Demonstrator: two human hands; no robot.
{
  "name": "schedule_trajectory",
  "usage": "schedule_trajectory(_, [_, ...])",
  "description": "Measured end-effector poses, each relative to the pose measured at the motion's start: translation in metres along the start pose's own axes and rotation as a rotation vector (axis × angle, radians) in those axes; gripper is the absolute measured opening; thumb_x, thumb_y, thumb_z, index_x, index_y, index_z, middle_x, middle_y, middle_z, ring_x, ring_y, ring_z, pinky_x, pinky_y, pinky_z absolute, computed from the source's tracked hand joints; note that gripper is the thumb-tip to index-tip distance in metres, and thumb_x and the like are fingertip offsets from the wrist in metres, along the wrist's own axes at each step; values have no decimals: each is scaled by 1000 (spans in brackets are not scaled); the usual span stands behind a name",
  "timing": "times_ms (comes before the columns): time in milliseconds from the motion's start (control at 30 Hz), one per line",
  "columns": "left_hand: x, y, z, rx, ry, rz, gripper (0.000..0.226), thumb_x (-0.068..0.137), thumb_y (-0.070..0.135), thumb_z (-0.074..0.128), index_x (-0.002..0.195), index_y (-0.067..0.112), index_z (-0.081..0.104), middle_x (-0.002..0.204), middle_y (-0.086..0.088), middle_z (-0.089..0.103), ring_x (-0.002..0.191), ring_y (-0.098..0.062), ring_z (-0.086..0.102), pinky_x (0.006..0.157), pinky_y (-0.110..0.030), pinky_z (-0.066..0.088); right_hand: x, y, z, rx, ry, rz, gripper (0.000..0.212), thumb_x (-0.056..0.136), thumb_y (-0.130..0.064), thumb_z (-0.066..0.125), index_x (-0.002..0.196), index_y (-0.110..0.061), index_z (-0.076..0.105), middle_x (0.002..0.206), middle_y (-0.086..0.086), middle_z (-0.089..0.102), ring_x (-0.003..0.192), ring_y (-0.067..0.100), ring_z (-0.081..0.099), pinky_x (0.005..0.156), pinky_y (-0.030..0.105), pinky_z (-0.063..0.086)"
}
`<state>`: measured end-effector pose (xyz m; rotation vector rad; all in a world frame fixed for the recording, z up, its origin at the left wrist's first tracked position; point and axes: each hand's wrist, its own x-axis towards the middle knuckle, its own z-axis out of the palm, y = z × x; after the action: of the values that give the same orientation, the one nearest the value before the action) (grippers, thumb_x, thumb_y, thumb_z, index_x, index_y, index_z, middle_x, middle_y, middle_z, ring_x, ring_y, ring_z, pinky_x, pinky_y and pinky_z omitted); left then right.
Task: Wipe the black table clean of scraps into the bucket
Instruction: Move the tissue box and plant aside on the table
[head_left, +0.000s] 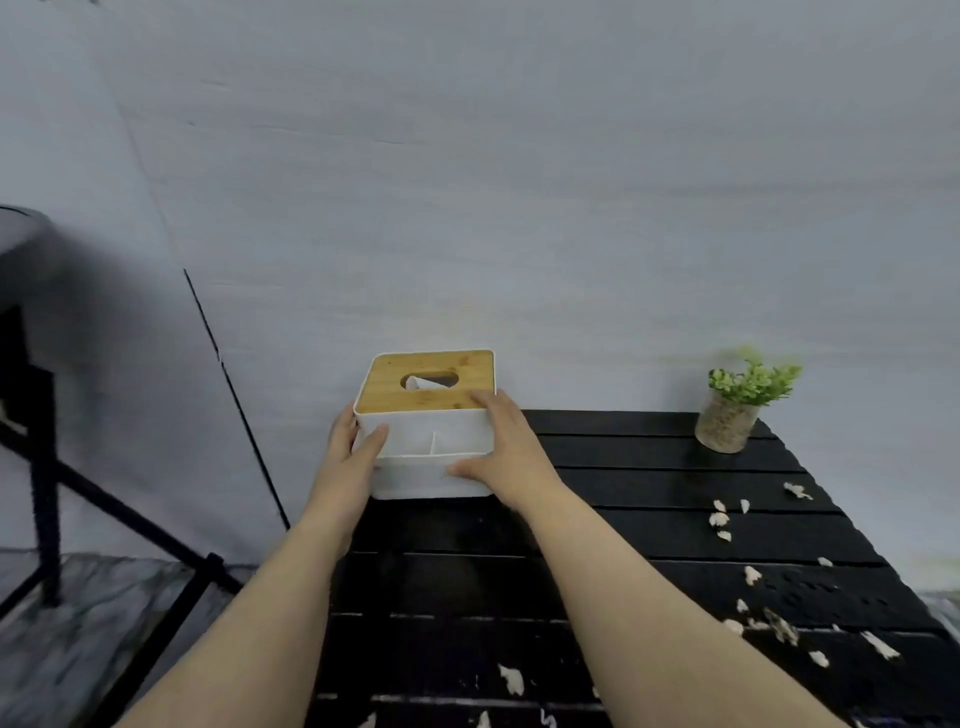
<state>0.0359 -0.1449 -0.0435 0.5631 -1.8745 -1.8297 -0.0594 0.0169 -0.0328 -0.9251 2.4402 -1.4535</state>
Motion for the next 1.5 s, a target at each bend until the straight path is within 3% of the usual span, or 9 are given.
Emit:
schedule_trajectory(200, [19, -12, -11, 65, -10, -8, 61, 82, 45, 54, 136, 47, 25, 144, 13, 37, 122, -9, 42, 100, -31, 34, 13, 14, 22, 84, 28, 2, 90, 71, -24, 77, 139, -41, 20, 155, -10, 13, 139, 8, 22, 97, 20, 26])
schedule_trajectory(300, [14, -9, -5, 352, 152, 112, 65, 86, 47, 47, 142, 39, 14, 154, 8, 17, 138, -9, 19, 112, -33, 17, 3, 17, 7, 128, 61, -16, 95, 71, -34, 76, 140, -44, 13, 156, -14, 12, 141, 5, 15, 106, 24, 22])
schedule_trajectory(367, [8, -2, 7, 683, 226, 308, 62, 87, 50, 41, 142, 36, 15, 156, 6, 13, 143, -14, 3, 116, -43, 6, -10, 20, -11, 140, 134, -14, 85, 73, -42, 72, 139, -43, 18, 153, -15, 20, 140, 3, 17, 110, 28, 23])
schedule_trajectory(467, [3, 12, 38, 966, 102, 534, 55, 86, 54, 29, 138, 37, 29, 154, 6, 21, 144, -18, -1, 113, -47, 0, -38, 31, -43, 146, 251, -5, 63, 79, -43, 65, 132, -43, 32, 142, -19, 37, 131, 0, 32, 106, 28, 33])
schedule_trajectory(600, [10, 10, 68, 1129, -10, 570, 47, 91, 49, 29, 135, 34, 39, 151, 3, 30, 143, -23, 7, 112, -51, 4, -70, 52, -106, 77, 473, 99, 39, 84, -43, 59, 121, -37, 45, 121, -18, 49, 116, 3, 47, 83, 20, 39])
schedule_trajectory(800, [18, -10, 80, 1067, 0, 464, 55, 85, 55, 22, 134, 35, 38, 148, 4, 34, 139, -23, 18, 110, -52, 11, -79, 103, -184, 33, 752, 343, 57, 78, -46, 66, 125, -22, 43, 122, 0, 54, 109, 18, 52, 83, 32, 43])
schedule_trajectory(1033, [13, -8, 83, 907, 7, 440, 48, 87, 45, 27, 132, 36, 41, 145, 7, 38, 135, -13, 19, 112, -42, 4, -37, 136, -195, 141, 661, 450, 99, 68, -45, 77, 144, -18, 20, 148, 6, 35, 135, 26, 35, 108, 48, 36])
schedule_trajectory(1333, [13, -12, 84, 900, 24, 443, 49, 86, 45, 25, 131, 38, 42, 142, 10, 39, 133, -12, 22, 114, -40, 8, -8, 161, -190, 146, 750, 540, 108, 64, -38, 82, 145, -24, 11, 147, 10, 37, 133, 32, 37, 104, 49, 40])
schedule_trajectory(1500, [16, -14, 84, 931, 38, 459, 50, 86, 44, 23, 132, 36, 41, 141, 10, 40, 131, -13, 24, 113, -42, 13, 7, 161, -195, 104, 742, 598, 77, 66, -39, 77, 129, -15, 38, 127, 14, 56, 118, 37, 49, 97, 51, 46])
